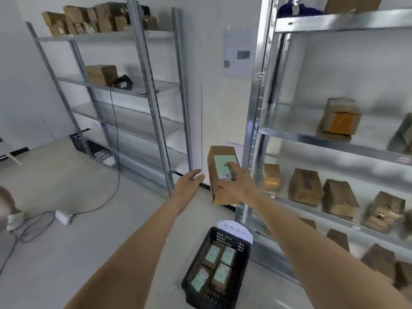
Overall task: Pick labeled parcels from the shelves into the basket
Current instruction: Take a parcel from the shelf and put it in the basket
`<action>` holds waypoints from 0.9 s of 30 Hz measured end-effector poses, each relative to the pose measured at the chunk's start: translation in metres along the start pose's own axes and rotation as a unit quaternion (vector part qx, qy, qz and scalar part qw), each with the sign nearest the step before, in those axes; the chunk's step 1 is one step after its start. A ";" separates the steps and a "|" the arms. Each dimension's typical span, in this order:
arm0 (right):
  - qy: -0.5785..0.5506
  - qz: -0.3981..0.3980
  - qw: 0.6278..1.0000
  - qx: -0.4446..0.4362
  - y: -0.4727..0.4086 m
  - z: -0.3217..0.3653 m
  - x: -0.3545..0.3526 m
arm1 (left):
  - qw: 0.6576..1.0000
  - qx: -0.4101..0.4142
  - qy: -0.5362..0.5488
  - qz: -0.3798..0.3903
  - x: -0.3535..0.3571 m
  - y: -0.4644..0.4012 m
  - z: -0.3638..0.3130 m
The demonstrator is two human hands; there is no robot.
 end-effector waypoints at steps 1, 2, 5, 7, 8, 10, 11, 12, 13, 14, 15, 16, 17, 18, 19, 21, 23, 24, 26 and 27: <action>0.003 0.003 1.000 0.013 -0.018 -0.008 0.008 | 1.000 -0.011 -0.016 0.005 -0.002 -0.023 0.013; 0.002 0.009 1.000 0.022 -0.036 -0.018 0.019 | 0.999 -0.020 -0.039 0.017 -0.001 -0.044 0.026; 0.009 0.043 0.998 0.041 -0.078 -0.043 0.055 | 0.995 -0.036 -0.087 0.046 0.002 -0.098 0.063; 0.016 0.059 0.996 0.064 -0.101 -0.062 0.075 | 0.992 -0.053 -0.100 0.055 0.005 -0.130 0.090; 0.016 0.068 0.995 0.072 -0.112 -0.072 0.087 | 0.990 -0.064 -0.106 0.060 0.007 -0.144 0.105; 0.021 0.081 0.992 0.089 -0.129 -0.091 0.108 | 0.987 -0.074 -0.121 0.074 0.012 -0.169 0.133; 0.024 0.084 0.991 0.102 -0.136 -0.102 0.117 | 0.985 -0.080 -0.132 0.082 0.015 -0.180 0.147; 0.028 0.082 0.990 0.114 -0.144 -0.114 0.128 | 0.981 -0.088 -0.144 0.091 0.017 -0.192 0.162; 0.030 0.083 0.988 0.129 -0.150 -0.125 0.137 | 0.978 -0.099 -0.153 0.100 0.020 -0.203 0.177; 0.036 0.085 0.986 0.142 -0.157 -0.139 0.149 | 0.975 -0.107 -0.160 0.111 0.023 -0.214 0.193; 0.038 0.089 0.983 0.154 -0.163 -0.151 0.161 | 0.972 -0.114 -0.167 0.124 0.027 -0.225 0.208; 0.033 0.094 0.981 0.168 -0.169 -0.166 0.175 | 0.968 -0.119 -0.175 0.136 0.031 -0.237 0.225; 0.026 0.101 0.977 0.184 -0.173 -0.177 0.186 | 0.964 -0.122 -0.184 0.149 0.035 -0.247 0.241; 0.022 0.101 0.975 0.198 -0.178 -0.189 0.198 | 0.959 -0.124 -0.193 0.165 0.038 -0.258 0.257; 0.024 0.102 0.971 0.214 -0.182 -0.201 0.209 | 0.953 -0.124 -0.205 0.183 0.042 -0.268 0.274; 0.030 0.102 0.964 0.243 -0.187 -0.225 0.234 | 0.938 -0.121 -0.235 0.222 0.049 -0.288 0.309; 0.033 0.107 0.957 0.268 -0.190 -0.249 0.263 | 0.926 -0.120 -0.254 0.251 0.050 -0.306 0.346; 0.036 0.111 0.953 0.279 -0.192 -0.263 0.281 | 0.921 -0.122 -0.261 0.261 0.048 -0.315 0.365; 0.031 0.117 0.945 0.303 -0.195 -0.285 0.317 | 0.912 -0.125 -0.271 0.280 0.045 -0.333 0.403; 0.029 0.118 0.941 0.315 -0.197 -0.298 0.336 | 0.909 -0.129 -0.273 0.287 0.044 -0.342 0.423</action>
Point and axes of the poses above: each hand's wrist, its own y-axis away from the middle knuckle, its own x-axis out of the palm, z = x × y, the point moved 9 cm from there along -y, towards the middle knuckle, and after that the axes turned 14 degrees about y, right-handed, at the moved point
